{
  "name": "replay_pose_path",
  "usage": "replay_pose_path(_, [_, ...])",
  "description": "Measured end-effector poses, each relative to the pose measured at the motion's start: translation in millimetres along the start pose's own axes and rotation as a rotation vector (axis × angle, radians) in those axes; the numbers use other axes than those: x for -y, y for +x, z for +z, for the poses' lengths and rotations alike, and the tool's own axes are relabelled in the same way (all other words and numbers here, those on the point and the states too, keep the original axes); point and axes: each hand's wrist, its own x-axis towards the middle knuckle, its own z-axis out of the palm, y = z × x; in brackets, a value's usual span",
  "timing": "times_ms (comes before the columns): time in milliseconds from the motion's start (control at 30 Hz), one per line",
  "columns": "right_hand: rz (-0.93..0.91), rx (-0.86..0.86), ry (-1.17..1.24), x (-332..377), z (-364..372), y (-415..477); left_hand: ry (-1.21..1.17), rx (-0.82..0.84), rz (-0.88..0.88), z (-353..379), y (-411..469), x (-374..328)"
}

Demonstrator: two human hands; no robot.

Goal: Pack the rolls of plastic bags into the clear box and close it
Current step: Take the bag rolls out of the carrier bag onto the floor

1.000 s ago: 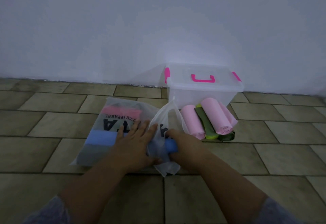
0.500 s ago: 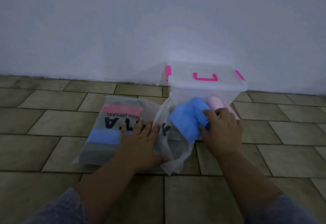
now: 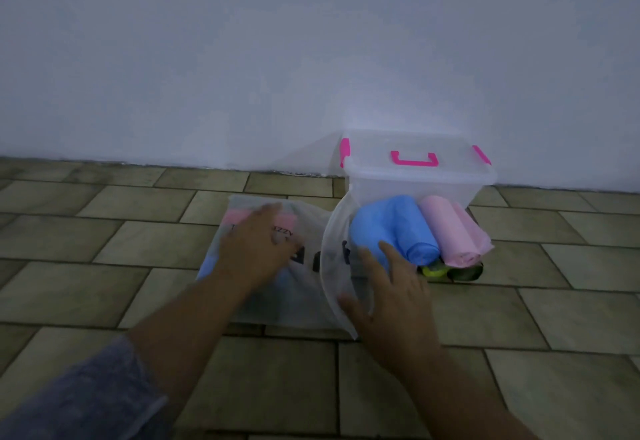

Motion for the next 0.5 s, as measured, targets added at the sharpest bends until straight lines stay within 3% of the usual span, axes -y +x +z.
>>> replay_pose_path(67, [0.048,0.178,-0.002,-8,10,-18,0.016,-0.113,-0.252,-23,22,22])
replay_pose_path(167, [0.142,0.277,-0.088,-24,22,-37,0.121,0.050,-0.511,-31,38,41])
replay_pose_path(233, [0.156,0.280,-0.104,-24,25,-40,0.129,0.057,-0.526,-23,37,41])
replay_pose_path(300, [0.167,0.289,-0.107,-23,28,-38,0.122,-0.045,-0.506,-16,34,41])
replay_pose_path(500, [0.179,0.257,-0.086,-25,33,-38,0.099,-0.256,-0.259,-28,25,30])
